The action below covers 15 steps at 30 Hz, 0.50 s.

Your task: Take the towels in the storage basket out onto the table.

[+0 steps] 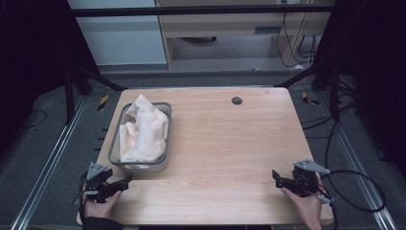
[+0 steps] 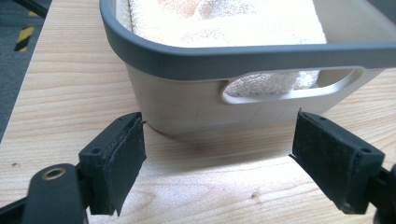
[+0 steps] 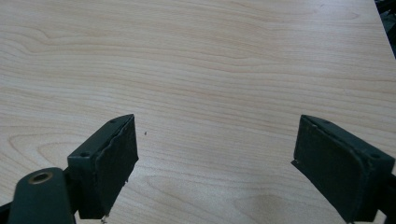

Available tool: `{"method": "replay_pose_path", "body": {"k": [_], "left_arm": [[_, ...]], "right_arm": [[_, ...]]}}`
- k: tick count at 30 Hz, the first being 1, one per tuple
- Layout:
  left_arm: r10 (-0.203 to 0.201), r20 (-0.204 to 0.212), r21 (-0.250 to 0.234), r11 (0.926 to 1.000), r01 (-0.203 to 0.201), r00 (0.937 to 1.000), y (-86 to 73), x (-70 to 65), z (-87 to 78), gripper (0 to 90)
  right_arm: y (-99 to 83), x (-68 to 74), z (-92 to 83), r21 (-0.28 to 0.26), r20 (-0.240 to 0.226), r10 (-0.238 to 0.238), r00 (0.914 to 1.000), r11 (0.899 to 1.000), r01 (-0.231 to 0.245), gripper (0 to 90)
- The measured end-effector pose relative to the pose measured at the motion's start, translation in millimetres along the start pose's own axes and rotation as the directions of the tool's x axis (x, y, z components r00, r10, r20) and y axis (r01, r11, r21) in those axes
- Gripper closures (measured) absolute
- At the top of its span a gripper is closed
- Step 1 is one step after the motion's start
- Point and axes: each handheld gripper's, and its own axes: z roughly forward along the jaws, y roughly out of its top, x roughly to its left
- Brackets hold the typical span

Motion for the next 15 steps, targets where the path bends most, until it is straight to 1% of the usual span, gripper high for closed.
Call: {"method": "replay_pose_path", "body": {"k": [5,7,9,15], "left_arm": [[-0.012,0.004,-0.01,0.9999,0.013,0.9999,1.3,0.3,-3.3,17.6],[-0.016,0.014,-0.011,0.9998,0.016,0.9998,1.9,0.1,-5.2,18.5],[-0.014,0.023,-0.015,0.9998,0.015,0.9996,3.1,-0.2,-7.3,20.3],[-0.017,0.033,-0.033,0.9993,0.018,0.9993,8.3,-0.8,-11.8,20.9]], "right_arm": [[-0.2,-0.3,-1.6,-0.009,0.003,0.002,1.0,1.0,-0.002,12.9],[-0.3,-0.1,-1.6,-0.009,0.002,-0.001,1.0,1.0,0.001,12.8],[-0.4,-0.1,-1.3,-0.01,0.001,-0.005,1.0,1.0,0.005,12.7],[-0.3,0.3,-1.3,-0.006,0.0,0.004,1.0,1.0,-0.004,12.5]]}}
